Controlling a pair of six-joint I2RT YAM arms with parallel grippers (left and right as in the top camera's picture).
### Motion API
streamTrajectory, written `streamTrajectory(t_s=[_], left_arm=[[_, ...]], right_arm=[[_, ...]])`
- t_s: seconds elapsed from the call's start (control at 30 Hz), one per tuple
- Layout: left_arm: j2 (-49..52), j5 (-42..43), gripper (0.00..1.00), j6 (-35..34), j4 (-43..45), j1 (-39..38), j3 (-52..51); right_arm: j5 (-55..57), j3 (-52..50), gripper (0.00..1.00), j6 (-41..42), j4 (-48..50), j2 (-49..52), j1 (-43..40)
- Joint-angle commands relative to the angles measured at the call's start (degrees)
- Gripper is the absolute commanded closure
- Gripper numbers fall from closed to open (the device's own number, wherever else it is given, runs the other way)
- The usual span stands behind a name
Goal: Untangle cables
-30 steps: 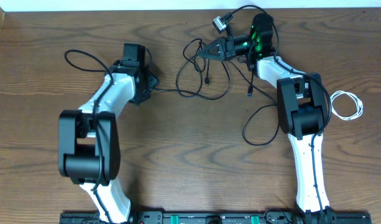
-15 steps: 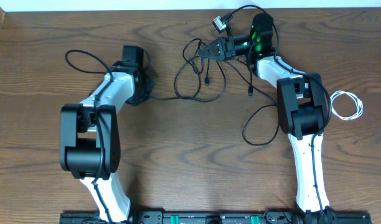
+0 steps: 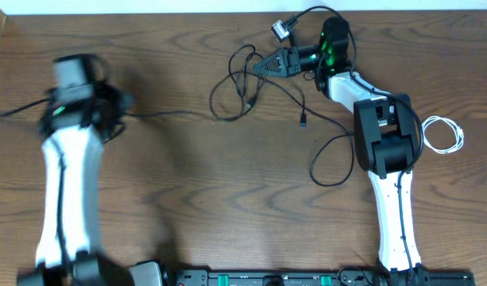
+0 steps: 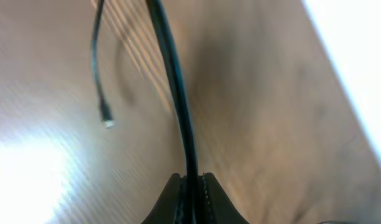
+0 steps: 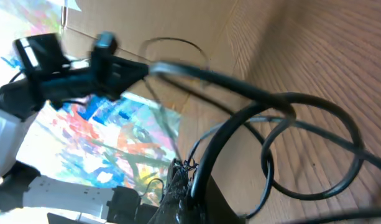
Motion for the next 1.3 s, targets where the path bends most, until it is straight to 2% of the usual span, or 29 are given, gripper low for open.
streamTrajectory(t_s=[0.0,0.33,0.47,0.53,0.7,0.93,1.13,1.27], left_arm=[[-8.33,-0.5,0.93,0.79,-0.7,6.21,1.05],[-24.79,8.5,0.93,-2.43,-0.85,23.8,1.05],[-26.99,8.48,0.93,-2.97,-0.92,28.17,1.03],[-26.84,8.48,0.93,-2.97,-1.68,28.76,1.03],[-23.41,9.14,0.92,-2.91,-5.03,28.7,1.03],[-14.12,19.74,0.93,1.99,-6.16,25.66,0.96],[-3.58,20.65,0.93,6.4,-6.56,15.91,0.96],[1.6,18.08,0.93,7.69,-6.19,7.93,0.98]], right_arm=[[0.0,-0.31,0.99,-1.11,0.13,-1.09,-0.7],[1.81,-0.31,0.99,-2.16,-0.2,-1.09,-6.49],[5.77,-0.31,0.99,-2.23,-4.39,-1.09,-10.56],[8.31,-0.31,0.99,-5.14,-9.84,-1.09,-13.46],[12.17,-0.31,0.99,-16.13,-25.11,-1.09,-19.08],[12.28,-0.31,0.99,-30.05,-43.67,-1.09,-24.41],[12.55,-0.31,0.99,-39.74,-56.08,-1.09,-25.51],[13.84,-0.31,0.99,-44.11,-63.56,-1.09,-25.29]])
